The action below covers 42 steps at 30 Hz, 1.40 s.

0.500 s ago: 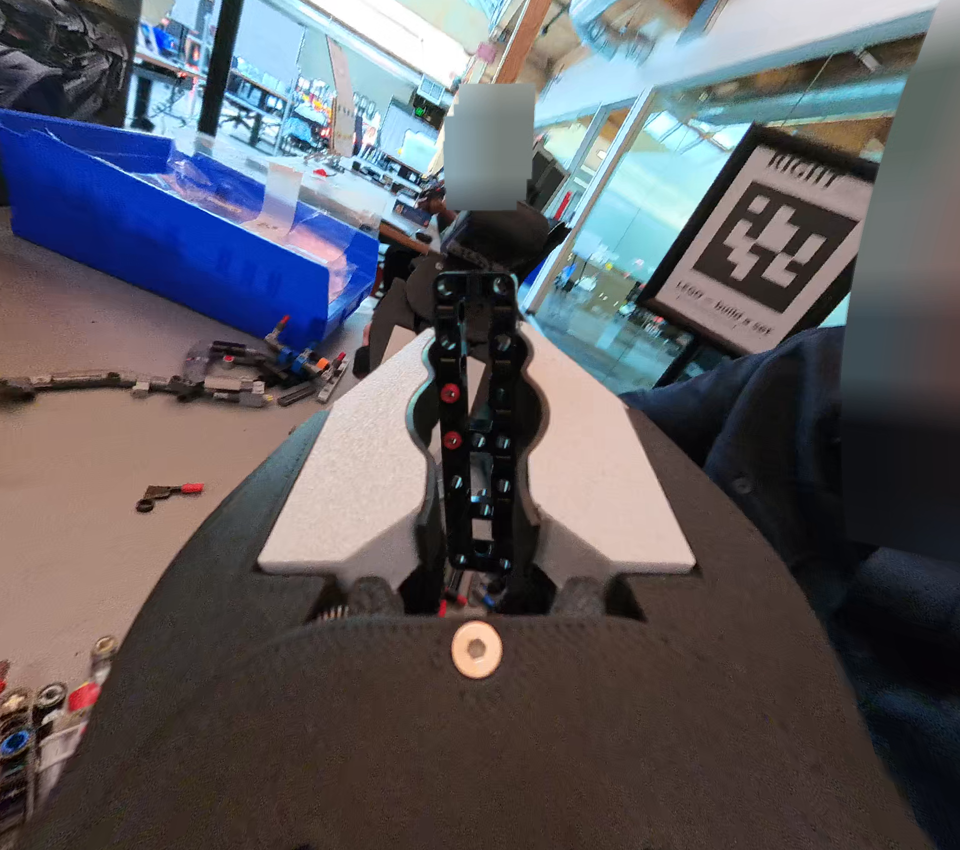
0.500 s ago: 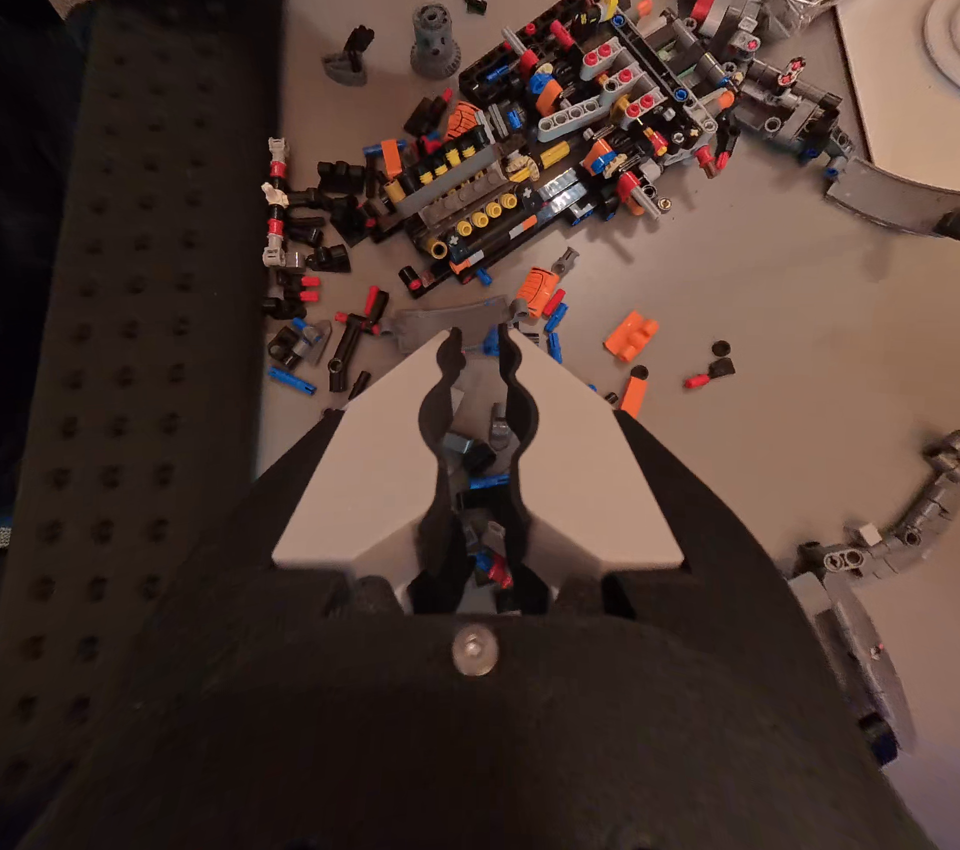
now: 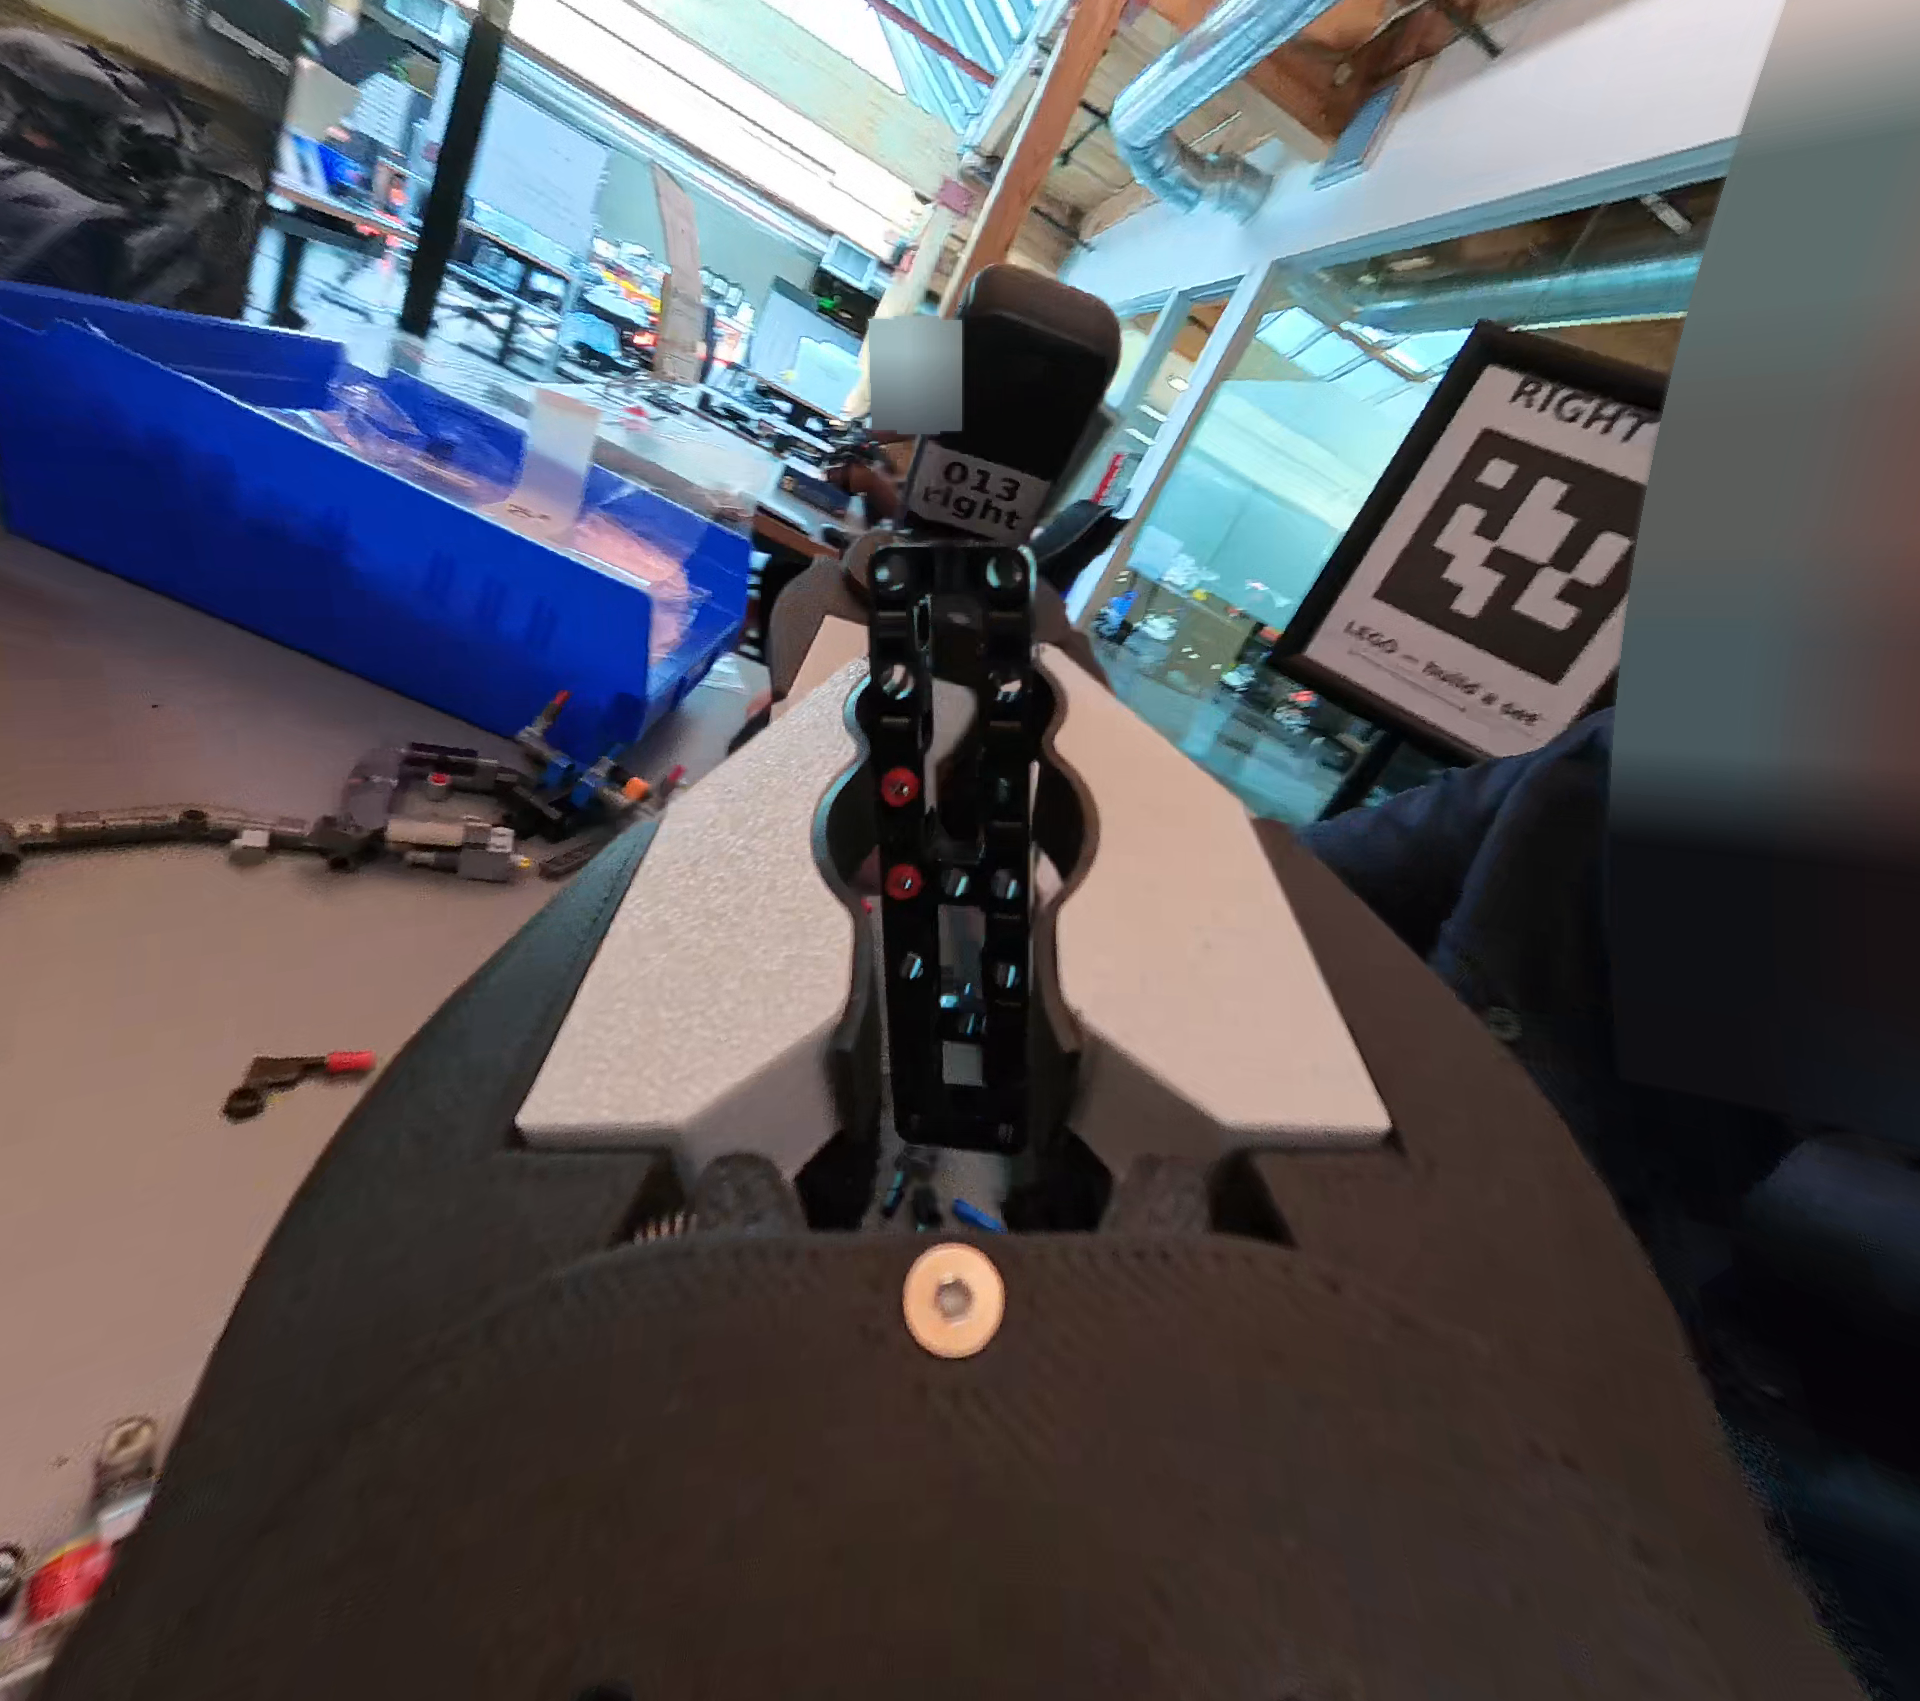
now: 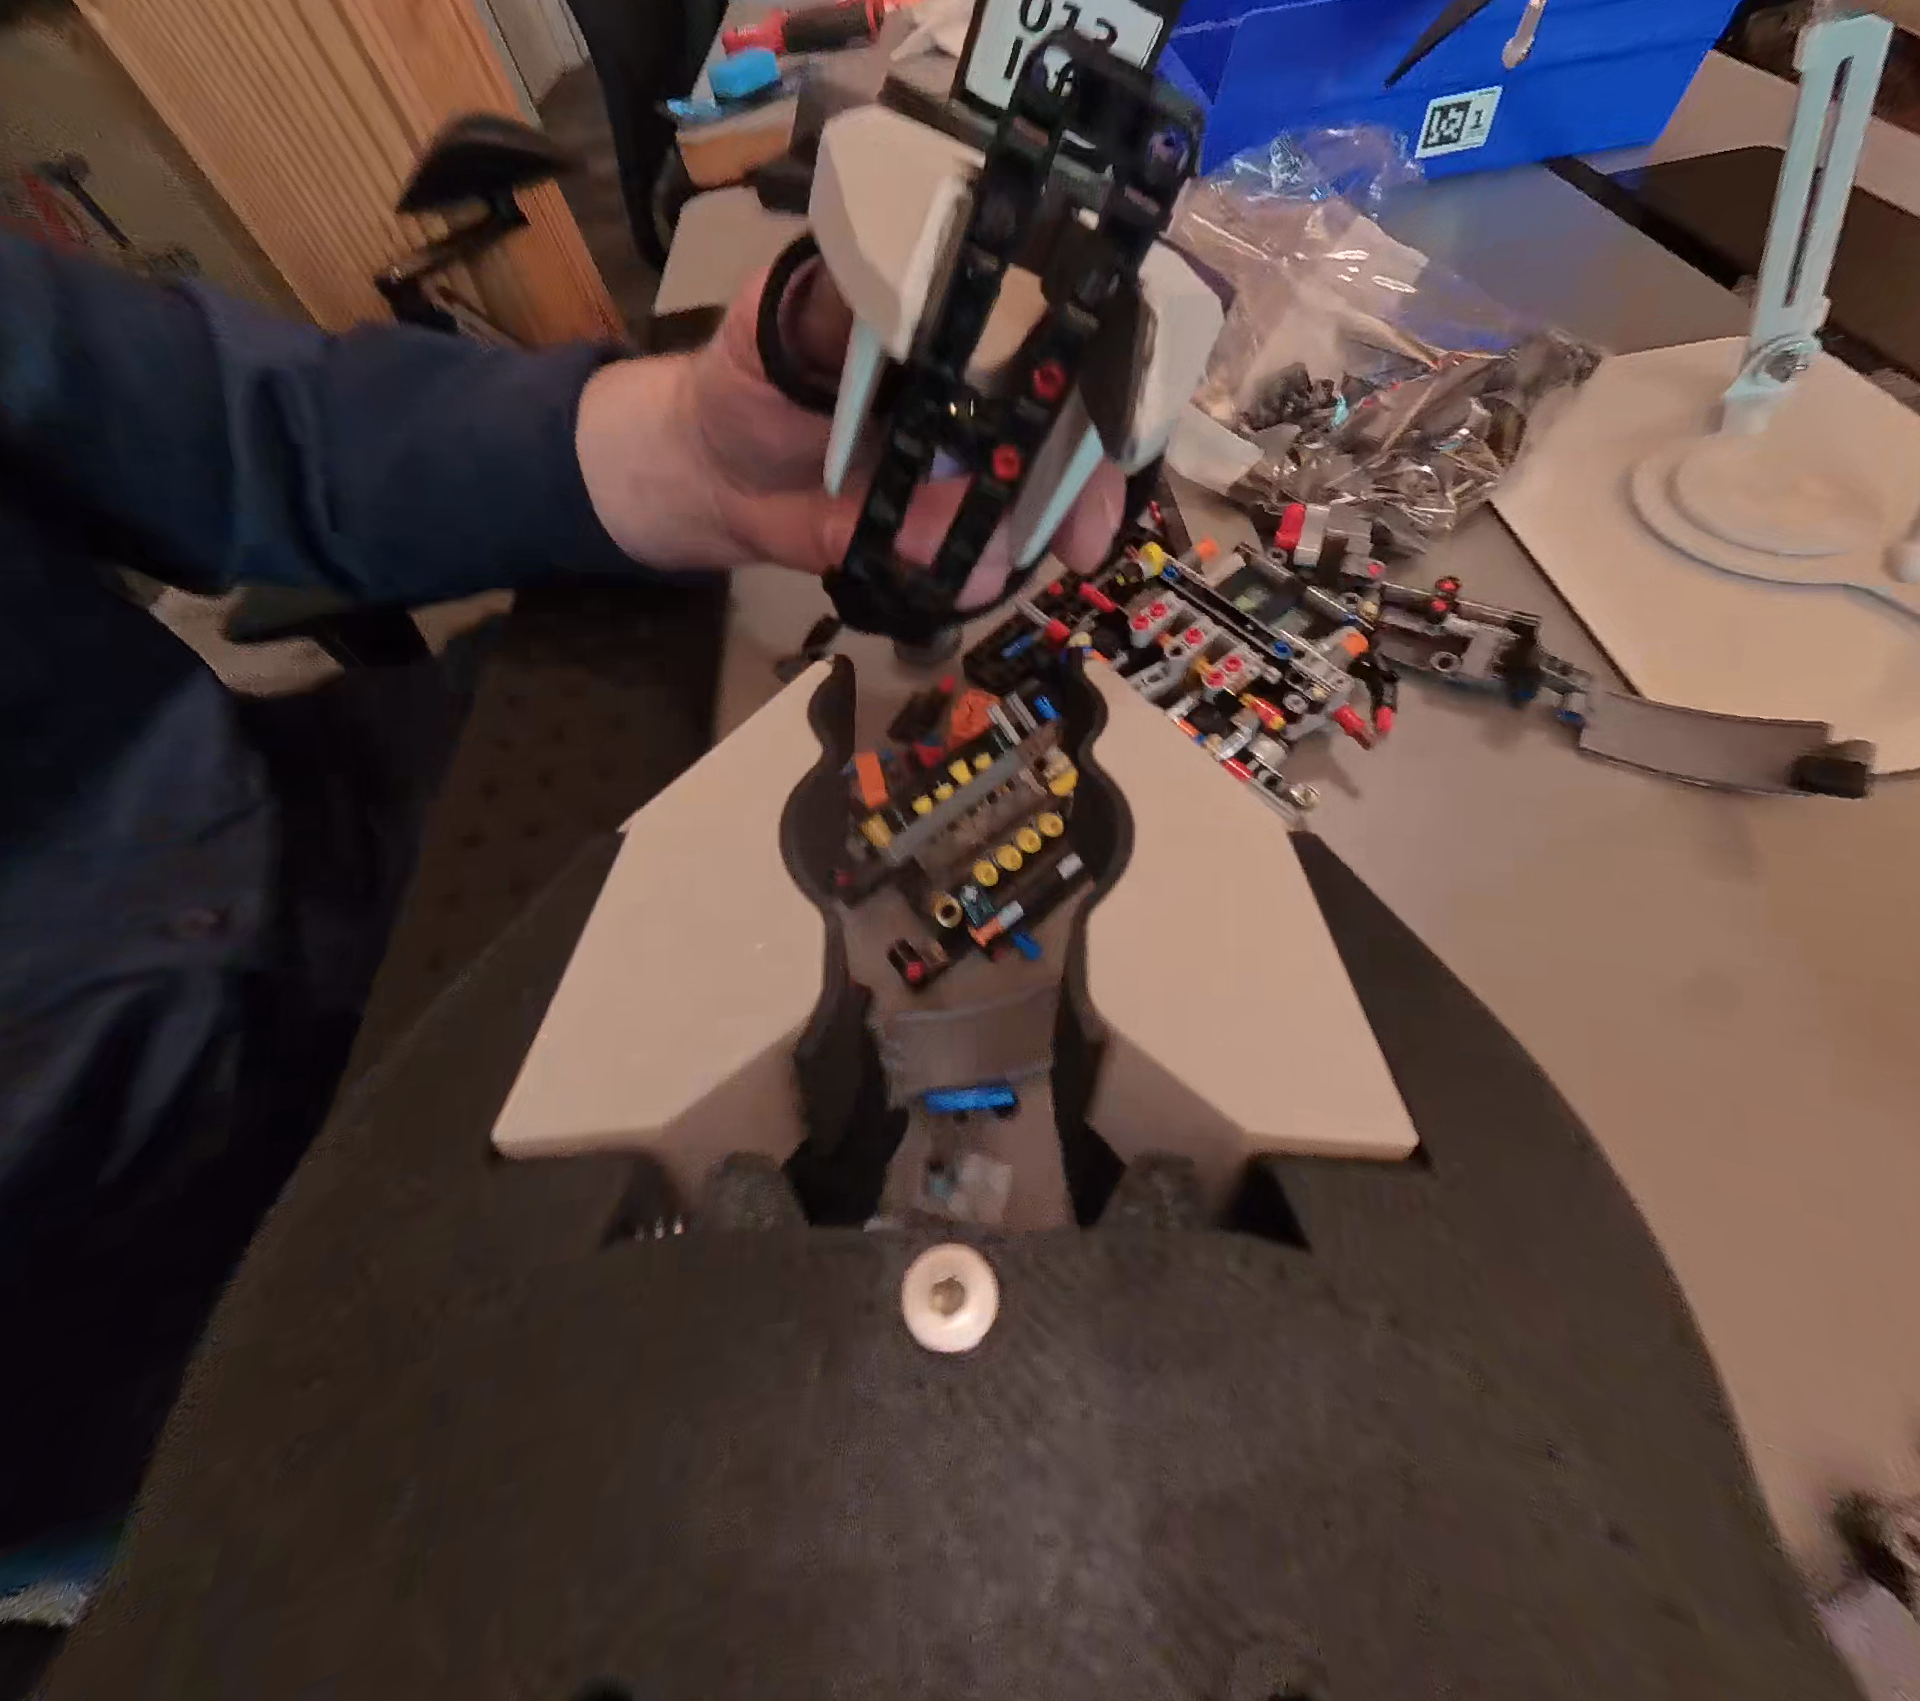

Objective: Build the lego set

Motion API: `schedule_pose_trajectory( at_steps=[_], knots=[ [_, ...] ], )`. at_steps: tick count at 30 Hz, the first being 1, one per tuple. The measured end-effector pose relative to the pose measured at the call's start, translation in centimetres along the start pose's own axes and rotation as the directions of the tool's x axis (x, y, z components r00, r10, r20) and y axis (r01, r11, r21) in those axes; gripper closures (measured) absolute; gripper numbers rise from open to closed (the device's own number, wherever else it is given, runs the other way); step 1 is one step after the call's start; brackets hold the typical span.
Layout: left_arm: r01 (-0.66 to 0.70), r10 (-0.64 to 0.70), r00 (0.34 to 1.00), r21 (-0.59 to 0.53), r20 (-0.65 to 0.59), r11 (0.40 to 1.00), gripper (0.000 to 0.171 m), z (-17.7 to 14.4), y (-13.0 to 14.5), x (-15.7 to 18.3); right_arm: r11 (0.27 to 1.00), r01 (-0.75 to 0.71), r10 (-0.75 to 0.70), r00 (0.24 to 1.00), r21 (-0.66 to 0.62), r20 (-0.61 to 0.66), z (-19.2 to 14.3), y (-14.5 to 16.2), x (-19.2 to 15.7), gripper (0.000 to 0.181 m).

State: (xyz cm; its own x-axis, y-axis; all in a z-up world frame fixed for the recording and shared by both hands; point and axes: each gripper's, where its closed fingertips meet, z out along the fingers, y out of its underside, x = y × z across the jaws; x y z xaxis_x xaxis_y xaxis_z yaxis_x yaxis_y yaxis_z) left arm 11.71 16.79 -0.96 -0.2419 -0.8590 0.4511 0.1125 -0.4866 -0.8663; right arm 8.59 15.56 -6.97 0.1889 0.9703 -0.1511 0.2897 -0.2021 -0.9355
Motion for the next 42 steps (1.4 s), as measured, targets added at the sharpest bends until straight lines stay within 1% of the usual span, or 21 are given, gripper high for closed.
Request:
schedule_pose_trajectory(
  at_steps=[1,3,4,5,7,9,12,15,17,19,22,24,26,28,30,32,34,36,38,40,42],
  knots=[
    [-0.034,0.034,0.999,-0.009,0.025,0.999,0.150,0.3,0.2,-0.1,0.999,-0.026,0.026,1.000,0.023,0.000,0.3,-0.3,0.0,0.141],
    [-0.078,0.081,0.995,-0.047,0.065,0.996,0.150,1.0,0.8,-0.4,0.996,-0.071,0.071,0.997,0.055,0.002,0.8,-0.8,0.2,0.135],
    [-0.090,0.094,0.993,-0.055,0.076,0.994,0.150,1.3,1.0,-0.5,0.996,-0.074,0.073,0.997,0.052,0.012,1.0,-0.8,0.0,0.137],
    [-0.087,0.090,0.993,-0.047,0.071,0.995,0.149,1.4,0.9,-0.3,0.997,-0.063,0.063,0.998,0.044,0.000,1.1,-0.6,0.1,0.141],
    [-0.069,0.071,0.997,-0.051,0.044,0.996,0.146,1.6,1.0,0.0,0.999,-0.035,0.036,0.998,0.038,-0.043,1.0,-0.4,0.5,0.158],
    [-0.059,0.062,0.997,-0.062,0.037,0.996,0.143,1.4,1.1,0.0,0.998,-0.054,0.054,0.999,0.030,0.003,0.7,-0.2,0.3,0.158],
    [-0.080,0.083,0.996,-0.071,0.044,0.994,0.144,0.6,0.9,-0.1,0.993,-0.093,0.089,0.994,0.073,0.057,-0.1,-0.6,0.1,0.158],
    [-0.092,0.098,0.994,-0.122,0.043,0.988,0.145,0.6,1.7,-0.1,0.991,-0.094,0.087,0.993,0.090,0.075,-0.9,-1.0,-0.1,0.158],
    [-0.121,0.131,0.990,-0.155,0.052,0.980,0.149,1.1,2.3,-0.1,0.993,-0.094,0.087,0.992,0.070,0.095,-0.9,-0.7,-0.4,0.158],
    [-0.168,0.185,0.980,-0.186,0.077,0.968,0.148,1.2,2.6,-0.2,0.995,-0.083,0.078,0.993,0.061,0.084,-0.8,-0.5,-0.4,0.159],
    [-0.204,0.227,0.967,-0.181,0.117,0.962,0.149,0.9,2.1,-0.4,0.996,-0.049,0.046,0.998,0.068,0.047,-1.2,-0.6,0.0,0.159],
    [-0.220,0.249,0.959,-0.198,0.134,0.955,0.149,0.6,2.1,-0.6,0.995,-0.034,0.033,0.999,0.091,0.016,-2.2,-1.1,0.4,0.160],
    [-0.224,0.255,0.958,-0.207,0.135,0.952,0.149,0.6,2.2,-0.7,0.988,-0.029,0.030,1.000,0.152,-0.004,-3.5,-2.0,0.8,0.164],
    [-0.243,0.275,0.952,-0.214,0.136,0.946,0.149,0.8,2.3,-0.7,0.979,-0.029,0.029,1.000,0.202,0.003,-4.4,-2.7,0.7,0.169],
    [-0.270,0.309,0.941,-0.243,0.138,0.932,0.149,0.9,2.6,-0.7,0.978,-0.033,0.031,0.999,0.207,0.017,-4.4,-2.7,0.5,0.170],
    [-0.271,0.313,0.939,-0.256,0.142,0.928,0.149,0.8,2.7,-0.7,0.978,-0.022,0.018,1.000,0.209,0.022,-4.5,-2.7,0.4,0.173],
    [-0.252,0.295,0.944,-0.252,0.150,0.934,0.149,0.6,2.5,-0.8,0.971,0.034,-0.034,0.999,0.235,-0.002,-5.3,-3.3,0.3,0.171],
    [-0.210,0.243,0.962,-0.230,0.124,0.950,0.149,0.7,2.5,-0.5,0.960,0.127,-0.118,0.992,0.248,-0.054,-5.7,-3.7,-0.1,0.172],
    [-0.153,0.178,0.980,-0.233,0.091,0.960,0.149,1.0,3.0,-0.3,0.955,0.238,-0.214,0.966,0.176,-0.144,-5.0,-3.2,0.0,0.172],
    [-0.070,0.085,0.995,-0.232,0.057,0.970,0.149,1.1,3.5,-0.2,0.918,0.383,-0.350,0.905,0.101,-0.242,-4.6,-3.2,-0.1,0.172],
    [0.002,0.004,1.000,-0.210,0.028,0.978,0.149,1.2,3.5,-0.2,0.867,0.498,-0.462,0.823,0.027,-0.331,-4.6,-3.3,0.0,0.174]
  ],
)
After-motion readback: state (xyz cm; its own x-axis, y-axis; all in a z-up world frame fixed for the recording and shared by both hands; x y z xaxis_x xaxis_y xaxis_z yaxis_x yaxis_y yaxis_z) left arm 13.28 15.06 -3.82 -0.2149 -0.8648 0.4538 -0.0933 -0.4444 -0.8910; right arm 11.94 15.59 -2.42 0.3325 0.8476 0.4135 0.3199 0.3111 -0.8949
